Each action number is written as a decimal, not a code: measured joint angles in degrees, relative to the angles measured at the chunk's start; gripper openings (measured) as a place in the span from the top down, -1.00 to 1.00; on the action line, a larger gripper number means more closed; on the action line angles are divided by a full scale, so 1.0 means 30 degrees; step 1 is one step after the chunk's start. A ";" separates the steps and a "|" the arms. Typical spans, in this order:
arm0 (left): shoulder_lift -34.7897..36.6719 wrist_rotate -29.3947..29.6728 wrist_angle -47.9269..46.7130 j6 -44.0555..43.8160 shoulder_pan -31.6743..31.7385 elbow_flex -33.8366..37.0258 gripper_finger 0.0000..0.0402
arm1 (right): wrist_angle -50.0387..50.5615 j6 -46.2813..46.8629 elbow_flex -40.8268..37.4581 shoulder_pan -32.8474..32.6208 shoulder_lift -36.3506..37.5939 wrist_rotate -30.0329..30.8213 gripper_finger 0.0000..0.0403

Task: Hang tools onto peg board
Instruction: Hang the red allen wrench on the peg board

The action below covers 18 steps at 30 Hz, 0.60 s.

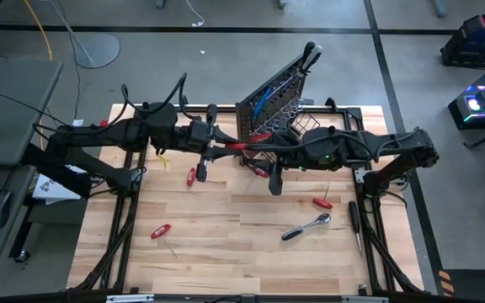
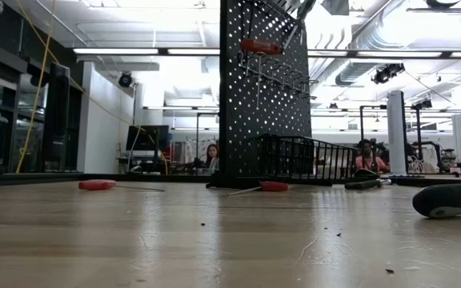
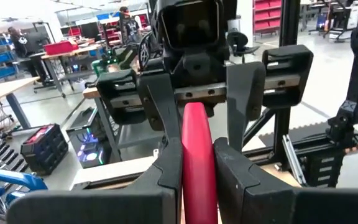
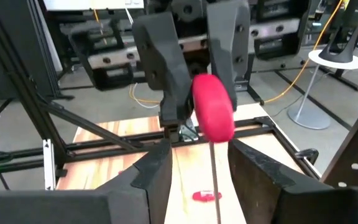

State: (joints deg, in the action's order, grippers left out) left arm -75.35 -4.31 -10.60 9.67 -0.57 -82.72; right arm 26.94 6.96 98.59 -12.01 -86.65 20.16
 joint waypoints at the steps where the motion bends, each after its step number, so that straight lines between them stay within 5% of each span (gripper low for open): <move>1: 0.0000 -0.0012 -0.0022 -0.0002 -0.0020 0.0000 0.77 | -0.0125 0.0014 0.0000 0.0000 0.0000 0.0000 0.26; 18: -0.0007 -0.0031 -0.0173 -0.0357 -0.0099 0.0007 0.77 | -0.0578 0.0022 0.0007 0.0000 -0.0758 0.0290 0.39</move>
State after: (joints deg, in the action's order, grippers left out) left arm -75.37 -4.40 -11.12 8.60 -0.86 -82.70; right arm 25.20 7.03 98.61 -12.01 -88.92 21.03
